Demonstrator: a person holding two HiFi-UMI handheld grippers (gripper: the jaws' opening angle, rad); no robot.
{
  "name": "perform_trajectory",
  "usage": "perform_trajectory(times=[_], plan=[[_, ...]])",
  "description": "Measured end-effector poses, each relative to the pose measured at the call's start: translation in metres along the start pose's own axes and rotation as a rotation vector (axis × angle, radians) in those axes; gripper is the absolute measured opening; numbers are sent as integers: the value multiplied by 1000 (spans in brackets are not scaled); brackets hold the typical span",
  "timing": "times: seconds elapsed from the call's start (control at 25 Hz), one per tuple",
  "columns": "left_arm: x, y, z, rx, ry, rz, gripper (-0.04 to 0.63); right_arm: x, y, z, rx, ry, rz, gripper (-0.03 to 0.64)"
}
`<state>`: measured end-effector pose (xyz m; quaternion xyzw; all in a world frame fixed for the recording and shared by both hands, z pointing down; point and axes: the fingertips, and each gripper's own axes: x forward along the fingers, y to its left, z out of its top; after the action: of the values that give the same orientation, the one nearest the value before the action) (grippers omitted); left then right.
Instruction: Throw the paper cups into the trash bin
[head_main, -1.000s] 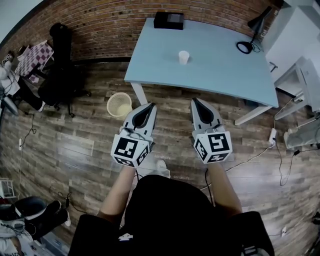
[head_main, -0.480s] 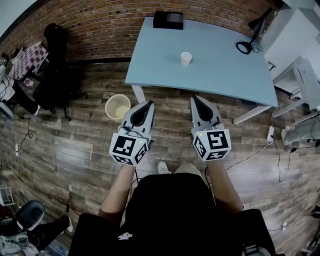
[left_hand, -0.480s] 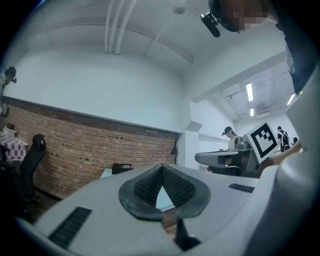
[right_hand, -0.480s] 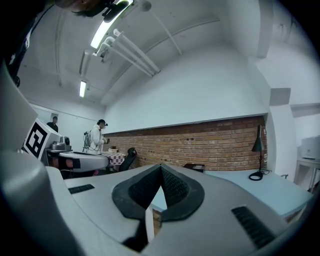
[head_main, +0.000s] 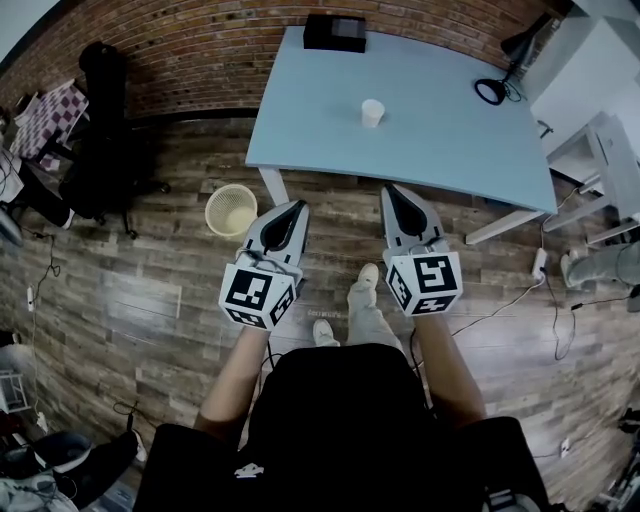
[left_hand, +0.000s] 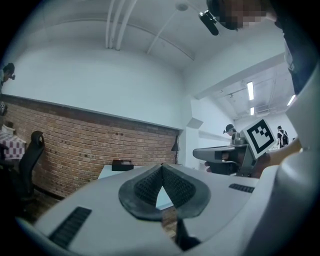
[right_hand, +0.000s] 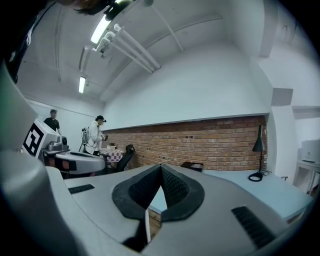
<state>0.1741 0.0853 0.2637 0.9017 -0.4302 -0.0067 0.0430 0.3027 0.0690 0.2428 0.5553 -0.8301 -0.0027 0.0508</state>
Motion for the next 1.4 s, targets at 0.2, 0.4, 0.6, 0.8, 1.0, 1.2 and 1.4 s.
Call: perform_trajectory(times=[0.2, 0.4, 0.6, 0.8, 1.0, 1.2, 1.4], plan=[[16, 10, -5, -21, 2, 17, 3, 21, -17, -6, 19, 0, 4, 2], [42, 22, -7, -19, 15, 41, 3, 49, -36, -7, 23, -2, 25, 2], [68, 35, -5, -20, 10, 68, 3, 77, -53, -9, 28, 6, 54, 2], [100, 44, -6, -24, 6, 58, 3, 104, -75, -14, 33, 10, 61, 2], [129, 55, -9, -29, 1, 77, 3, 127, -98, -25, 40, 31, 73, 2], [157, 66, -13, -35, 7, 95, 3, 156, -120, -40, 39, 73, 96, 2], [175, 85, -16, -49, 11, 140, 3, 187, -137, -58, 20, 136, 149, 2]])
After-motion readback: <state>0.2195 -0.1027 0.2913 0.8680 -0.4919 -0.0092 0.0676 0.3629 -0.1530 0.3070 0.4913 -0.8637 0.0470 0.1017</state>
